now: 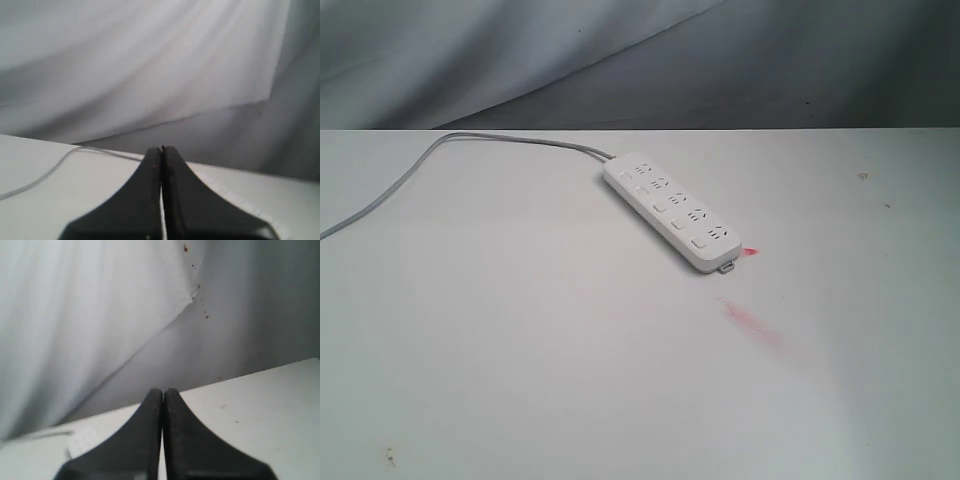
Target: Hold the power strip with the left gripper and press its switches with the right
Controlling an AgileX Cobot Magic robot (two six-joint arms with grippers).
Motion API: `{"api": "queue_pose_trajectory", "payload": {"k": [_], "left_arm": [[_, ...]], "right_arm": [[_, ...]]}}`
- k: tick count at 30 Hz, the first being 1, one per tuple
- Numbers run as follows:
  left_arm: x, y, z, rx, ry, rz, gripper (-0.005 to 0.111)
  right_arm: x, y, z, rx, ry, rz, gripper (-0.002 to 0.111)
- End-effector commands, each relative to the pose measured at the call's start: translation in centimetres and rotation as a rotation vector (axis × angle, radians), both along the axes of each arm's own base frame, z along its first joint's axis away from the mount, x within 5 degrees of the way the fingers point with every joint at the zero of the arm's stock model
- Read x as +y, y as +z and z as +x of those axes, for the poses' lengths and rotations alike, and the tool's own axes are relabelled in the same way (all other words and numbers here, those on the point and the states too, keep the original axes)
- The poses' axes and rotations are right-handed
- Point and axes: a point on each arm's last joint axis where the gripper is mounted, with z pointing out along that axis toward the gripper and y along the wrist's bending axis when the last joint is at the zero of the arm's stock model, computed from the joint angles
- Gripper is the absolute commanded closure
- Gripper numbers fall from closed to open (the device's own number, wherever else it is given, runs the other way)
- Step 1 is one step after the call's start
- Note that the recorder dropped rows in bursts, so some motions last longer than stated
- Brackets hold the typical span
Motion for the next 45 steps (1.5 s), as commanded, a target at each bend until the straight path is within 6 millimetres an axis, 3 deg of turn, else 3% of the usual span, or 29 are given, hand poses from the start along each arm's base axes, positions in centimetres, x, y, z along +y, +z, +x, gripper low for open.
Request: {"api": "queue_pose_trajectory", "payload": {"k": [1,5,8,12,14,19,23,27,34,39,45], "left_arm": [[-0.1,1.5,-0.2,0.047,-0.029,-0.224,0.107],[-0.3,4.9,0.5,0.086,-0.034,-0.21,0.107],[-0.5,8.6,1.8,0.073,-0.029,-0.152,0.107],[-1.2,14.1,5.0,0.072,-0.027,-0.093,0.107],[-1.5,15.7,6.7,0.087,-0.026,-0.076,0.107],[-2.4,20.0,11.5,0.057,-0.016,0.034,0.107],[-3.1,22.6,15.1,0.024,-0.008,0.132,0.107],[-3.8,23.9,18.9,0.031,-0.009,0.141,0.107],[-4.9,24.9,24.4,0.058,-0.013,0.163,0.107],[-5.6,24.4,27.5,0.108,-0.024,0.174,0.107],[-6.0,23.7,29.7,0.135,-0.033,0.128,0.107]], "right_arm": [[-0.1,2.0,-0.4,-0.037,0.014,0.15,0.108],[0.0,5.5,-1.4,-0.109,0.026,0.072,0.108],[-0.1,8.2,-1.6,-0.168,0.003,-0.021,0.108],[-0.4,12.4,-0.9,-0.295,-0.036,0.003,0.108],[-0.4,14.3,-0.5,-0.333,-0.05,-0.005,0.108],[0.2,18.9,3.0,-0.278,-0.047,-0.05,0.108],[0.9,21.8,7.6,-0.205,-0.038,-0.062,0.108],[1.7,24.2,12.3,-0.136,-0.02,-0.075,0.108],[3.0,26.0,19.4,-0.001,0.021,-0.1,0.108],[3.7,26.6,21.8,0.069,0.067,-0.033,0.108],[4.1,26.9,22.9,0.036,0.068,0.015,0.108]]}}
